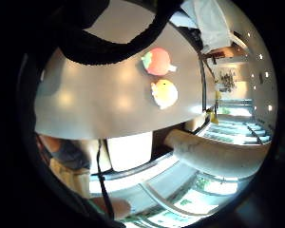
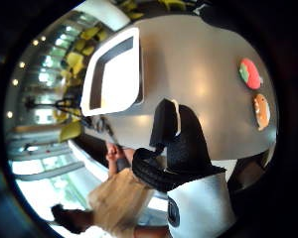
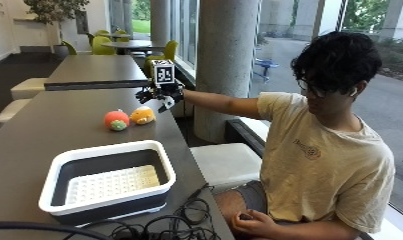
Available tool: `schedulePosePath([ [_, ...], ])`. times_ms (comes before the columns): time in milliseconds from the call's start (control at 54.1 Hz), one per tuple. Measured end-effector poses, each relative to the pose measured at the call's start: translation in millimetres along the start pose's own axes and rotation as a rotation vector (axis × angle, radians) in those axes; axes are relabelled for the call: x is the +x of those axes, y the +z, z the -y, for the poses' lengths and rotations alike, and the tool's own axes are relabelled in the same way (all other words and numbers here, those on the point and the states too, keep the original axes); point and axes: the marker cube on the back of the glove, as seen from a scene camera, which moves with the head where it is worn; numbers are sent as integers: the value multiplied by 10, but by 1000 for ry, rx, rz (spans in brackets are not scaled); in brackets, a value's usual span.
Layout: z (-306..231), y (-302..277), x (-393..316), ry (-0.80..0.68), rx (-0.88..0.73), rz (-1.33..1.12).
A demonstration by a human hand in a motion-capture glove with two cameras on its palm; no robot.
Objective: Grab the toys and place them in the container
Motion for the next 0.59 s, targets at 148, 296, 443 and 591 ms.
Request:
schedulePosePath([
  [148, 116, 51, 121, 6, 21, -15],
  [296, 320, 49, 380, -27, 40, -150],
  [443, 565, 93, 759, 34, 17, -143],
  [591, 1041, 71, 302, 66, -37, -135],
])
